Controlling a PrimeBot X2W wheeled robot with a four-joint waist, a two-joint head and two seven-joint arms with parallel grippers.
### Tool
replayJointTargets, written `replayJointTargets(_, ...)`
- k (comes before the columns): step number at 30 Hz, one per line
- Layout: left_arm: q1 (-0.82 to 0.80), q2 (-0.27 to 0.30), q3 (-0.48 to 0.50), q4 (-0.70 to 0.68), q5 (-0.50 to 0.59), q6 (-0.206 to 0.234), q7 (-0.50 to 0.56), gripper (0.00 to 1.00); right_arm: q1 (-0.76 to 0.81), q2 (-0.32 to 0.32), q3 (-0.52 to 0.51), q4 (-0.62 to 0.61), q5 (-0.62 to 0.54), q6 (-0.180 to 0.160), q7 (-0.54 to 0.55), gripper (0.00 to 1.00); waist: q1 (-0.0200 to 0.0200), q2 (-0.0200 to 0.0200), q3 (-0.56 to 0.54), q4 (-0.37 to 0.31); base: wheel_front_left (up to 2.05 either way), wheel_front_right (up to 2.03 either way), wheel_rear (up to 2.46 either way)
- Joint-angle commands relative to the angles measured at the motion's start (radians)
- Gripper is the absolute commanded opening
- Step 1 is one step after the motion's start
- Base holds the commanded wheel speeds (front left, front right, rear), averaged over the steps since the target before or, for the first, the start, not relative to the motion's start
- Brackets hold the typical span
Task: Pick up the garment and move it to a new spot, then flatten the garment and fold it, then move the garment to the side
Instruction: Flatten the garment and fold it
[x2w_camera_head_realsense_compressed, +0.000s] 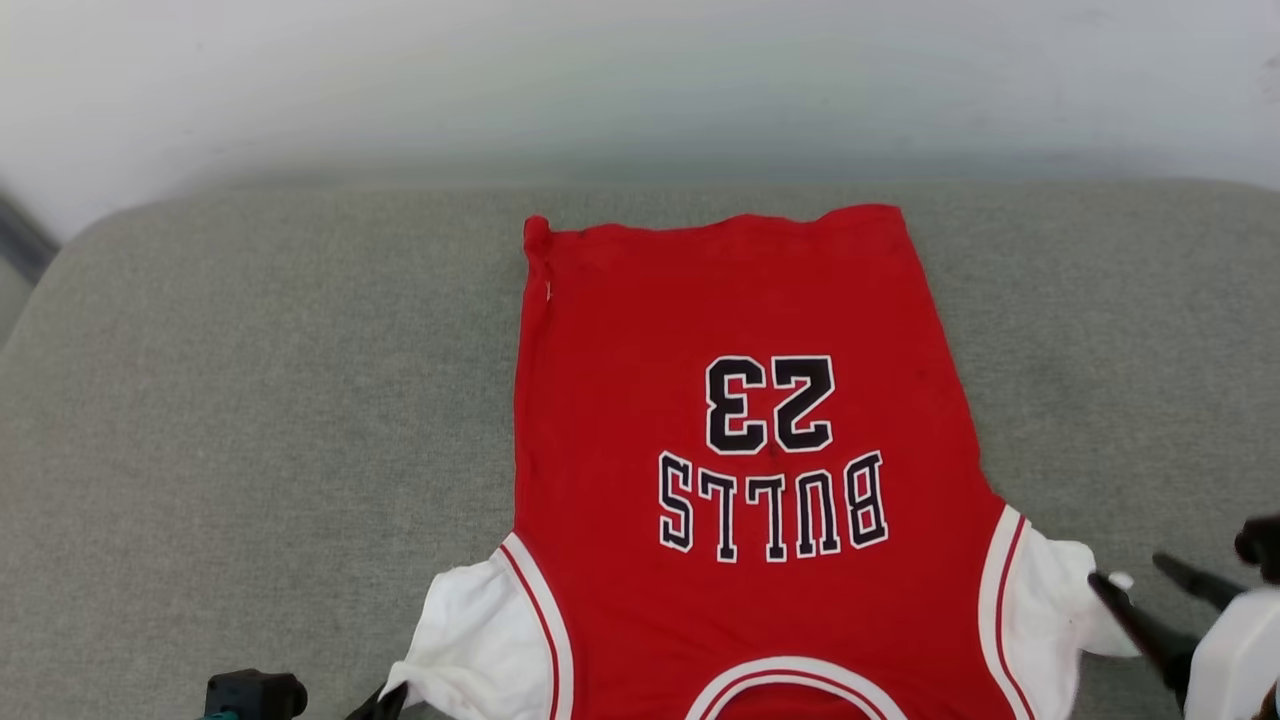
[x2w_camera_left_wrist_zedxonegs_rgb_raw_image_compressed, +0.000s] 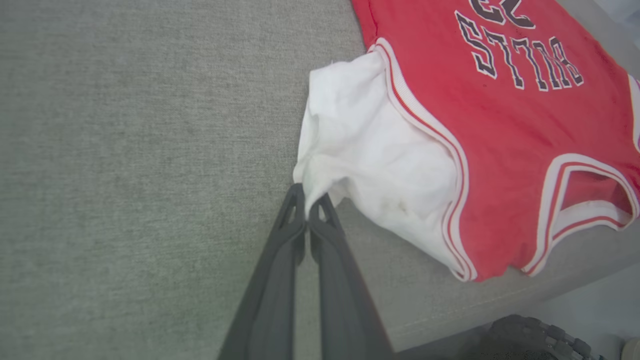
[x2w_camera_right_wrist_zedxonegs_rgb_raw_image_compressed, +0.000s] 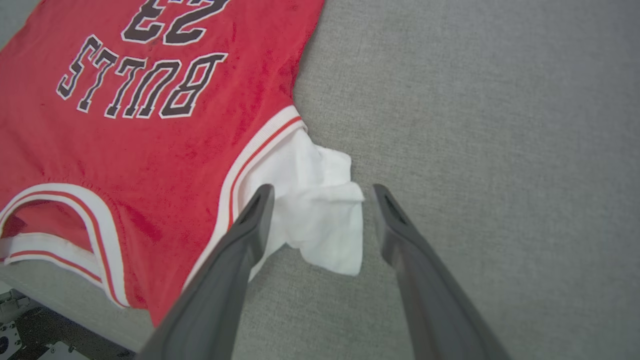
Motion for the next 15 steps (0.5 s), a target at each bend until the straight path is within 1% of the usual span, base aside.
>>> replayJointTargets(1, 0.002, 0.006, -0.002, -0.027, 0.008, 0.002, -0.002, 0.0, -0.028, -0.006, -0.018, -0.035, 0.02, -0.001, 0.034, 1.0, 0.0001, -0.0001, 0.028, 0.006, 0.0, 0.0, 0.0)
replayJointTargets(4, -0.003, 0.022, -0.008, -0.093, 0.022, 0.008, 0.01, 0.0, -0.081, -0.022, -0.067, -0.112, 0.05, -0.001, 0.138, 1.0, 0.0001, -0.0001, 0.072, 0.024, 0.0, 0.0, 0.0)
replayJointTargets(7, -0.018, 0.037, -0.017, -0.165, 0.041, 0.015, 0.031, 0.0, -0.163, -0.03, -0.109, -0.164, 0.049, -0.001, 0.292, 1.0, 0.0001, -0.0001, 0.122, 0.051, 0.0, 0.0, 0.0)
replayJointTargets(10, -0.048, 0.048, -0.033, -0.232, 0.062, 0.014, 0.06, 0.0, -0.287, 0.004, -0.156, -0.184, 0.054, -0.001, 0.451, 1.0, 0.0001, -0.0001, 0.185, 0.094, 0.0, 0.0, 0.0)
replayJointTargets(15, -0.108, 0.035, -0.062, -0.327, 0.084, 0.001, 0.105, 0.0, -0.536, 0.077, -0.23, -0.115, 0.015, -0.001, 0.713, 1.0, 0.0001, -0.0001, 0.288, 0.183, 0.0, 0.0, 0.0)
